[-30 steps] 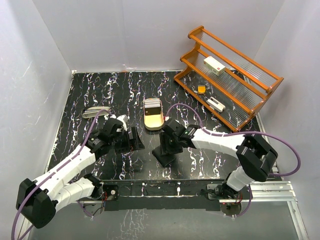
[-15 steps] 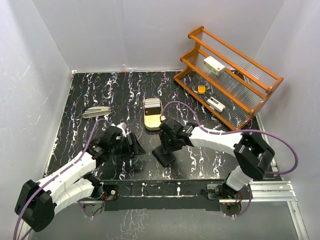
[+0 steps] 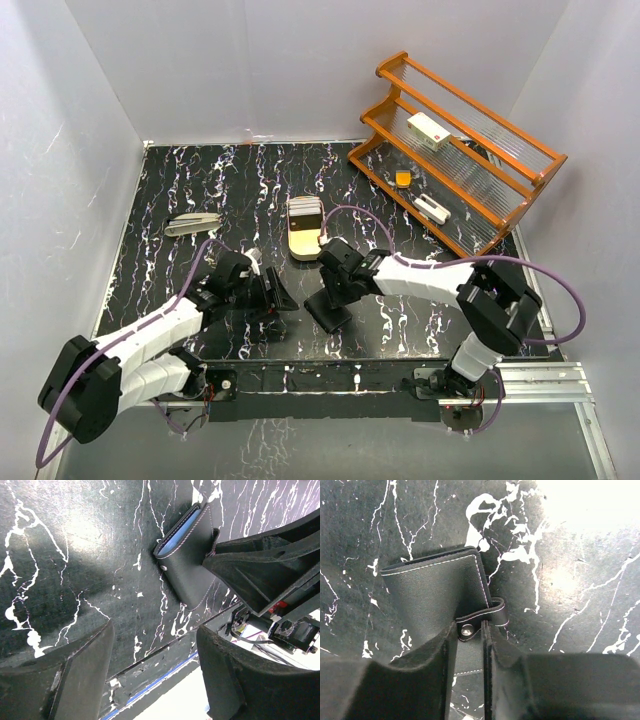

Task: Put the credit cards into the card holder
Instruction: Open the card holder at the center of the board.

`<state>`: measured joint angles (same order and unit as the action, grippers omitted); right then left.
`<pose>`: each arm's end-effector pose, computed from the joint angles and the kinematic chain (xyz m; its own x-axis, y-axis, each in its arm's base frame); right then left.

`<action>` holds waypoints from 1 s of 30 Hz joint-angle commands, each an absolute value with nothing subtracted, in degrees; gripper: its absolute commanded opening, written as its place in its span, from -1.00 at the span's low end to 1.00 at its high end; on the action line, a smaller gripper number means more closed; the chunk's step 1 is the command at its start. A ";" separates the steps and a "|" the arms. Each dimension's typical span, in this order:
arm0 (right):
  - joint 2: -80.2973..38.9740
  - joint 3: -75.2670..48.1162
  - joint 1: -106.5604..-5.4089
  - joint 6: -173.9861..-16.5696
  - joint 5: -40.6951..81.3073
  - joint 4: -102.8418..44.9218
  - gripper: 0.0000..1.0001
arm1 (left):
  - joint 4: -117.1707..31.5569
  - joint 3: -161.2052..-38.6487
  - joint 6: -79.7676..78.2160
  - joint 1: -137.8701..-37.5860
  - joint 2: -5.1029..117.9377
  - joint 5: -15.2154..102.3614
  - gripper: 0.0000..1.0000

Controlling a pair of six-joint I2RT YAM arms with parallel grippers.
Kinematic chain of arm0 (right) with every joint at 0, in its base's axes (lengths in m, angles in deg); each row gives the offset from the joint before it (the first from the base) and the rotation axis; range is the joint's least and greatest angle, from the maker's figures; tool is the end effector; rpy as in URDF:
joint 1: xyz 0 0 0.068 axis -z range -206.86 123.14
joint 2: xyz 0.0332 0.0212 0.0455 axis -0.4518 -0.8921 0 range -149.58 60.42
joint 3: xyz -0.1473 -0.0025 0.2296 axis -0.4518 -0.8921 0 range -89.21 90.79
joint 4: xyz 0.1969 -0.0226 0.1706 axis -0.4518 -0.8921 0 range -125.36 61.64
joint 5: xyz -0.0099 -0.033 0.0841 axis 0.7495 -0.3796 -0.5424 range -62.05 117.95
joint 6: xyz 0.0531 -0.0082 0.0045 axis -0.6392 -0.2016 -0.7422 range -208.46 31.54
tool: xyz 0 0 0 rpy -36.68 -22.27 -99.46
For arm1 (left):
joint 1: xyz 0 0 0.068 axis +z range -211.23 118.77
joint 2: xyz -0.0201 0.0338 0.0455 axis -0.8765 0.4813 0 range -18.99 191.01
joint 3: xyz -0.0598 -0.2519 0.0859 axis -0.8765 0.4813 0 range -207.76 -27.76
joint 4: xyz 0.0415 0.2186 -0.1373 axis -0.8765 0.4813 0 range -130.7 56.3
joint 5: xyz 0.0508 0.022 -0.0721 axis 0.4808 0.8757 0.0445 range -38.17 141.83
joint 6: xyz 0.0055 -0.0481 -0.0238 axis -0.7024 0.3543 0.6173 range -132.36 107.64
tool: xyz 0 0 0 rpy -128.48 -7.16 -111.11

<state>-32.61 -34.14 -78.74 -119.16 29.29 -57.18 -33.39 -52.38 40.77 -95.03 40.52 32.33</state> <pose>0.1904 0.2413 0.1730 -0.8864 -0.3028 -0.3501 -0.3817 0.9060 0.1828 0.1604 -0.1217 0.1778 -0.9189 -0.2923 -0.2651 -0.0086 0.6864 -0.7272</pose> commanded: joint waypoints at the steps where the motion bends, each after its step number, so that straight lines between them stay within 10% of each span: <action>1: -31.76 -38.38 -79.47 -120.15 33.49 -53.59 -0.67 | -35.59 -52.37 41.26 -94.78 41.02 29.81 0.28; 5: -28.04 -40.53 -79.50 -121.09 34.42 -51.73 -1.00 | -36.42 -52.34 41.49 -94.72 41.69 29.50 0.25; 30: -6.60 -47.76 -79.50 -137.02 20.55 -36.07 -1.00 | -31.33 -57.26 39.35 -94.72 39.27 30.09 0.45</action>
<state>-8.14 -46.27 -79.26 -133.91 22.93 -43.28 -31.32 -56.69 38.65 -95.03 41.65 31.78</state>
